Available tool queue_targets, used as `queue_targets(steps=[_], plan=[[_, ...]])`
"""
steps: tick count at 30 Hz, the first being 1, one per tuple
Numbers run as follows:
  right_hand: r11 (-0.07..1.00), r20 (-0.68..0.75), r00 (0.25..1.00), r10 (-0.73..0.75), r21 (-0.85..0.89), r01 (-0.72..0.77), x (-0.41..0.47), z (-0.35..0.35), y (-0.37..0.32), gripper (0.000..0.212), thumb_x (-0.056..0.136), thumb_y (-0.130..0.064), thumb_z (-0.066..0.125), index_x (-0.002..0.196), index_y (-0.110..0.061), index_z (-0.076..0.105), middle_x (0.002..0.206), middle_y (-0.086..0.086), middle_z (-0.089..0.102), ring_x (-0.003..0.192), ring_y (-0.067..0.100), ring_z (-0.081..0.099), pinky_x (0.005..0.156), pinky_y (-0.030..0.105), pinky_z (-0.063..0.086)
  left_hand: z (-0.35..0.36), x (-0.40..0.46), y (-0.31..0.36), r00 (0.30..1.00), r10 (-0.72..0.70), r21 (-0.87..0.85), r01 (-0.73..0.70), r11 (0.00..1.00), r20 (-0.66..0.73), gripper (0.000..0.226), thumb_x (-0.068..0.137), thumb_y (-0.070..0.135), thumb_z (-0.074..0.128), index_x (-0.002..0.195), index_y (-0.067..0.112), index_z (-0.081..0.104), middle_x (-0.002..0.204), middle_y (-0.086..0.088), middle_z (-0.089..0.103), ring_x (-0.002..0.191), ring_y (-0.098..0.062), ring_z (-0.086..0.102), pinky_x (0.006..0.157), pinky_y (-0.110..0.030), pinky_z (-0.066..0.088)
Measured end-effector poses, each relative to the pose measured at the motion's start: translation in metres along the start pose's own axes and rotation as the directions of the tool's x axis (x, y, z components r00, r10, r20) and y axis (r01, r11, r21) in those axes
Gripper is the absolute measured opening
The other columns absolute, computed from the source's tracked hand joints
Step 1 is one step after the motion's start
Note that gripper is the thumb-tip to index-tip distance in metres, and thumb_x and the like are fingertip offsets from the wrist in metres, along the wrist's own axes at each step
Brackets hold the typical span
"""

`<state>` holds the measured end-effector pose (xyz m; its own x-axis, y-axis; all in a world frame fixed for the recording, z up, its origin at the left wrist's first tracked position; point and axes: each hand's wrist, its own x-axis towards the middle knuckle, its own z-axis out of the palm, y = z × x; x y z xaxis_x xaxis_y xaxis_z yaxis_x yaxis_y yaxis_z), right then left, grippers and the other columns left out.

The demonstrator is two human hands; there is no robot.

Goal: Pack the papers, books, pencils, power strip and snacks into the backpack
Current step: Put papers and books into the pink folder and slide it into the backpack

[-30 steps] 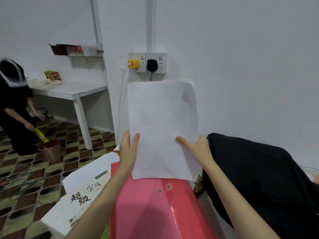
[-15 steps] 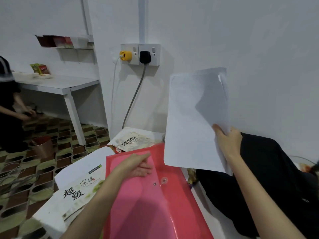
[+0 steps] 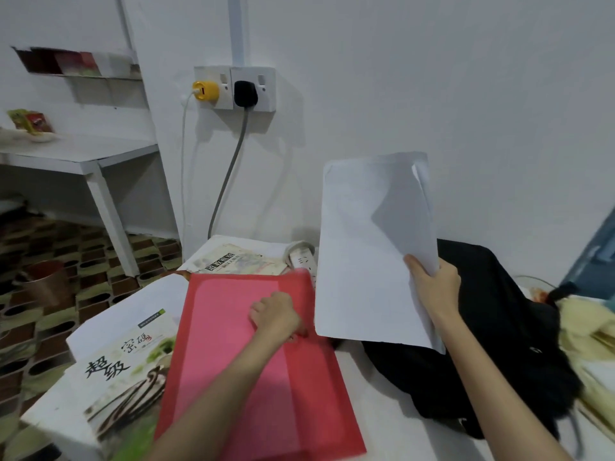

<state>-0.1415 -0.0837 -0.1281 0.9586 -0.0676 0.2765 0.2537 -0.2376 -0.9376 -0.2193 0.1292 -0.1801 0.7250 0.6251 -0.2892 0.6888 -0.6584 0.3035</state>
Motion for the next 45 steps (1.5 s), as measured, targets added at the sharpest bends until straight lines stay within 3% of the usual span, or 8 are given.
queue_targets(steps=[2,5,13,18,24,28,35,45], plan=[[1.0,0.0,1.0,0.014,-0.011,-0.014,-0.002,-0.008,0.003,0.016,0.088,-0.017,0.063,0.082,-0.003,0.059,0.071,-0.001,0.058,0.066,0.014,0.054,0.054,0.022,0.041,-0.003,-0.005,0.009,0.998,0.052,-0.043,-0.051,0.998,0.023,0.012,0.071,0.012,0.067,0.078,0.012,0.057,0.057,-0.001,0.066,0.079,-0.015,0.062,0.076,-0.026,0.048],[0.999,-0.003,1.0,0.008,-0.033,-0.008,-0.002,-0.02,0.003,0.019,0.087,-0.017,0.062,0.078,0.0,0.059,0.069,0.002,0.057,0.063,0.013,0.052,0.053,0.023,0.04,-0.008,-0.002,0.013,0.987,0.138,-0.278,-0.111,0.954,0.081,0.018,0.071,0.0,0.058,0.055,0.004,0.052,0.026,-0.001,0.045,0.025,-0.012,0.043,0.035,-0.017,0.035],[0.998,-0.052,0.998,0.023,-0.054,-0.026,0.007,-0.042,-0.004,0.026,0.084,-0.017,0.063,0.072,0.005,0.054,0.068,0.01,0.05,0.064,0.021,0.045,0.05,0.027,0.034,-0.009,-0.013,0.033,0.92,0.391,-0.875,-0.189,0.445,0.001,0.044,0.099,0.038,0.036,0.085,0.004,0.062,0.074,-0.008,0.062,0.066,-0.017,0.056,0.052,-0.024,0.042],[0.977,0.195,0.98,0.035,-0.215,0.008,0.002,-0.044,-0.014,0.019,0.083,-0.016,0.064,0.075,0.0,0.063,0.069,0.008,0.056,0.065,0.02,0.05,0.055,0.028,0.037,0.021,-0.008,0.016,0.804,0.595,-0.328,-0.557,0.763,0.019,0.032,0.082,0.019,0.046,0.108,0.015,0.063,0.112,-0.005,0.065,0.107,-0.023,0.058,0.098,-0.043,0.041],[0.72,0.367,0.929,-0.042,-0.634,0.283,-0.005,-0.034,-0.011,0.021,0.086,-0.018,0.052,0.068,-0.007,0.056,0.064,0.007,0.052,0.06,0.026,0.045,0.05,0.03,0.031,0.018,-0.007,0.002,0.905,0.422,0.226,-0.424,0.877,0.059,0.047,0.092,0.054,0.037,0.132,0.031,0.044,0.151,-0.002,0.024,0.141,-0.032,0.013,0.107,-0.061,0.012],[0.65,0.397,0.916,-0.055,-0.682,0.335,-0.006,-0.027,-0.014,0.021,0.09,-0.021,0.052,0.082,-0.005,0.062,0.074,0.008,0.056,0.07,0.029,0.05,0.057,0.031,0.036,0.023,-0.016,0.005,0.924,0.379,0.195,-0.379,0.904,0.04,0.046,0.086,0.053,0.046,0.12,0.023,0.041,0.15,-0.009,0.016,0.135,-0.04,0.018,0.104,-0.064,0.019],[0.737,0.398,0.913,0.093,-0.643,0.206,0.003,-0.03,-0.004,0.023,0.081,-0.021,0.057,0.073,0.001,0.058,0.066,0.006,0.053,0.06,0.023,0.046,0.053,0.029,0.034,-0.003,-0.025,0.001,0.875,0.384,-0.097,-0.428,0.899,-0.295,0.022,0.079,-0.006,0.04,0.094,-0.002,0.057,0.094,-0.019,0.051,0.097,-0.038,0.054,0.075,-0.037,0.039],[0.898,0.579,0.755,0.308,-0.438,-0.031,0.015,-0.046,-0.007,0.03,0.077,-0.023,0.074,0.099,-0.005,0.064,0.095,0.008,0.069,0.085,0.021,0.066,0.077,0.031,0.05,-0.01,-0.028,-0.018,0.843,0.325,-0.175,-0.43,0.886,-0.429,0.028,0.08,-0.012,0.038,0.104,-0.007,0.051,0.11,-0.023,0.055,0.102,-0.04,0.052,0.084,-0.042,0.039]])
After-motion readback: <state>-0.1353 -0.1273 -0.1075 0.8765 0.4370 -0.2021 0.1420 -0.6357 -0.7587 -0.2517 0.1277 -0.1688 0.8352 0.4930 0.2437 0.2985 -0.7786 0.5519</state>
